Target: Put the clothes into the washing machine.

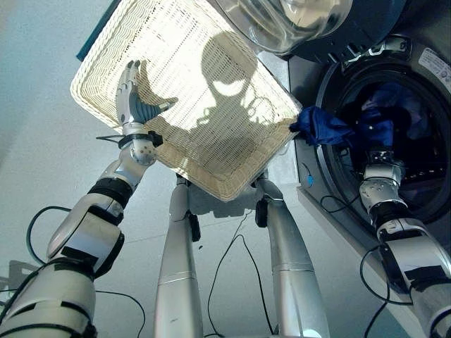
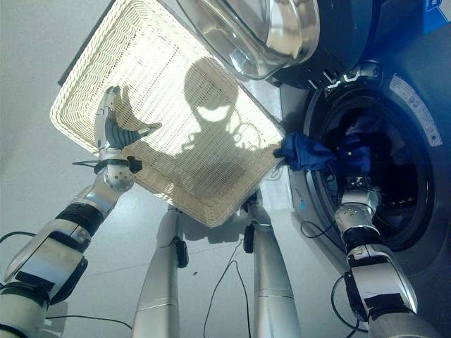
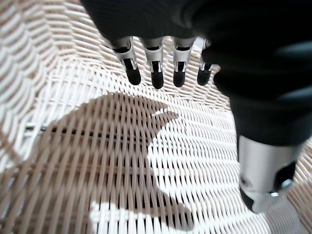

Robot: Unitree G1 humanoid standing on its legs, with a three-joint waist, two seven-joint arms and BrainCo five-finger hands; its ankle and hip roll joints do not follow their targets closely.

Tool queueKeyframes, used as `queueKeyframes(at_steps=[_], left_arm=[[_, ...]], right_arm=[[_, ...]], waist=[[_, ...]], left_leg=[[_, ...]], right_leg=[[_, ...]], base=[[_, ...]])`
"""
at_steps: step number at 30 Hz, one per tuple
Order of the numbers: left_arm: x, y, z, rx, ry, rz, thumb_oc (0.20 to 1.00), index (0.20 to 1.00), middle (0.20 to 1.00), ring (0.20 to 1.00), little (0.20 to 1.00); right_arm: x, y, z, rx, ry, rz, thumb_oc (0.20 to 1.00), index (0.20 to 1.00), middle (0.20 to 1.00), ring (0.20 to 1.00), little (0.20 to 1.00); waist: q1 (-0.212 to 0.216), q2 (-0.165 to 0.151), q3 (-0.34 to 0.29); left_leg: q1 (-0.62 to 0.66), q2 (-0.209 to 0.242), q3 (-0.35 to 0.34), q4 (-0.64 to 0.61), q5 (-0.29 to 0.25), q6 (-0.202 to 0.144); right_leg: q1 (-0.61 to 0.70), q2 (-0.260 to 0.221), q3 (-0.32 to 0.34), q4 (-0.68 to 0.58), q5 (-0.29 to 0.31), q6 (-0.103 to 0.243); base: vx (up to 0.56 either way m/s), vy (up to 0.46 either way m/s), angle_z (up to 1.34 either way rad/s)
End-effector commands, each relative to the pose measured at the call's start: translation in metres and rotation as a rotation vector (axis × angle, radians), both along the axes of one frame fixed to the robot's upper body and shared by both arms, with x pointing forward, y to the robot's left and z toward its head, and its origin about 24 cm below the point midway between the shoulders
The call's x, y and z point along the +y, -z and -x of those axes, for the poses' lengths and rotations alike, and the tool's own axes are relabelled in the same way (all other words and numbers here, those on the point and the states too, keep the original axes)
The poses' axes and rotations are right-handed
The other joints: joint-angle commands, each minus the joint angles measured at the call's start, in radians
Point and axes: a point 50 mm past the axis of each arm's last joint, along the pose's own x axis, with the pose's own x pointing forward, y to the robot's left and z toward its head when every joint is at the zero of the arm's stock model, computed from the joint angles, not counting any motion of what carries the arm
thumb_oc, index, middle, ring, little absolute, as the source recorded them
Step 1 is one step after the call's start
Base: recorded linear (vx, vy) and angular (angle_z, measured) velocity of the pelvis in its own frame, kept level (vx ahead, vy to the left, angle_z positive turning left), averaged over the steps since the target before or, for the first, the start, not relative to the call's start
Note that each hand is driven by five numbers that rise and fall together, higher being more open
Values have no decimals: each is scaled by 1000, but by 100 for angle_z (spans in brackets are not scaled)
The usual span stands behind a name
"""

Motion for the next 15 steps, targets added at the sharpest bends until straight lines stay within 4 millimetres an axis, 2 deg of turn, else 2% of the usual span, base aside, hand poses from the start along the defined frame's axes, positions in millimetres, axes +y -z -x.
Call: queueKeyframes(at_steps=[1, 7, 10, 13, 15], left_arm=[[1, -18, 0, -72, 20, 40, 1000, 1000, 1000, 1000, 1000], [-2, -18, -1, -68, 27, 32, 1000, 1000, 1000, 1000, 1000], [-3, -20, -2, -66, 33, 28, 1000, 1000, 1000, 1000, 1000], [-3, -22, -2, -60, 36, 13, 1000, 1000, 1000, 1000, 1000], [0, -20, 0, -59, 32, -4, 1000, 1000, 1000, 1000, 1000]], right_arm=[[-29, -16, 11, -23, 102, -39, 200, 200, 200, 200, 200], [-38, -16, 13, 76, 159, -68, 200, 200, 200, 200, 200], [-43, -19, 12, 206, 178, -14, 200, 200, 200, 200, 200], [-51, -34, 14, 264, 223, 32, 200, 200, 200, 200, 200], [-68, -51, 22, 291, 296, 28, 200, 200, 200, 200, 200]], waist=[[19, -6, -13], [26, 0, -13], [34, 5, -13], [40, 5, -13], [45, 0, -13]], left_leg=[[-15, -64, 15, 102, -132, -5], [-14, -65, 12, 100, -130, -5], [-13, -67, 11, 97, -127, -3], [-10, -67, 7, 98, -128, -4], [-18, -68, -3, 106, -125, -5]], right_leg=[[75, 31, -12, -234, 181, 122], [81, 28, -15, -236, 182, 121], [84, 25, -21, -240, 183, 121], [88, 23, -26, -240, 184, 122], [87, 20, -30, -243, 193, 122]], base=[[0, 0, 0], [0, 0, 0], [-1, -12, 0], [1, -42, 1], [-8, -65, 0]])
